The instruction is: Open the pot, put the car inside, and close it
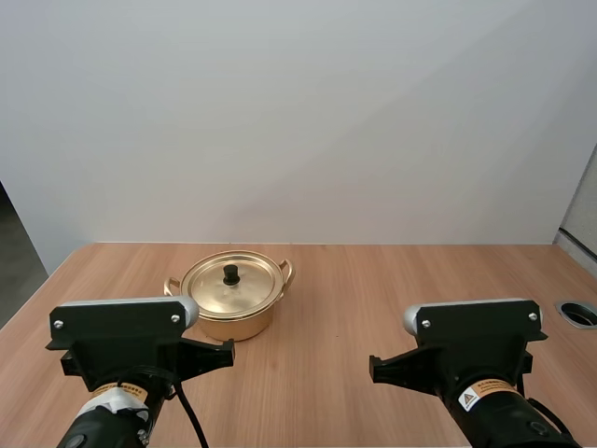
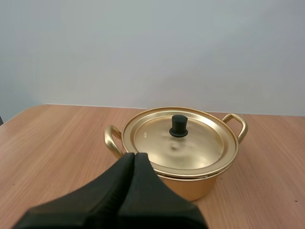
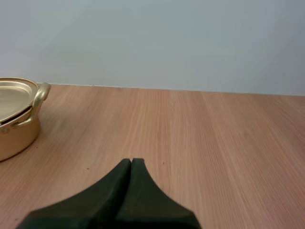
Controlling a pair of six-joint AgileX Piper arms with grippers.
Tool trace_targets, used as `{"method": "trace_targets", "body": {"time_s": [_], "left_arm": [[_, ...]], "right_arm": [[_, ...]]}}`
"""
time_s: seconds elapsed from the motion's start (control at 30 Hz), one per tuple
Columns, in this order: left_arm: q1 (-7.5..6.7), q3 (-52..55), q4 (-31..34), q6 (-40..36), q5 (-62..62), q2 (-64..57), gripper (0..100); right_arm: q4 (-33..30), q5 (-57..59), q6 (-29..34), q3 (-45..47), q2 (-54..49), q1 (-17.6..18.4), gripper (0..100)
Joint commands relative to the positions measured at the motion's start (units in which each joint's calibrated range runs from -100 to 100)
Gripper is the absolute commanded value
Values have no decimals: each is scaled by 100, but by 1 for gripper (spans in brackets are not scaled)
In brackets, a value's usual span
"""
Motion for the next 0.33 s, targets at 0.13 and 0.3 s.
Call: {"method": "trace_targets", "body": {"time_s": [0.13,0.3], "left_arm": [[3,0,1,1,10,0,0],[3,0,1,1,10,0,0]], "right_arm": [[-49,9,30,0,0,0,0],[-60,9,32,0,0,0,0]]}}
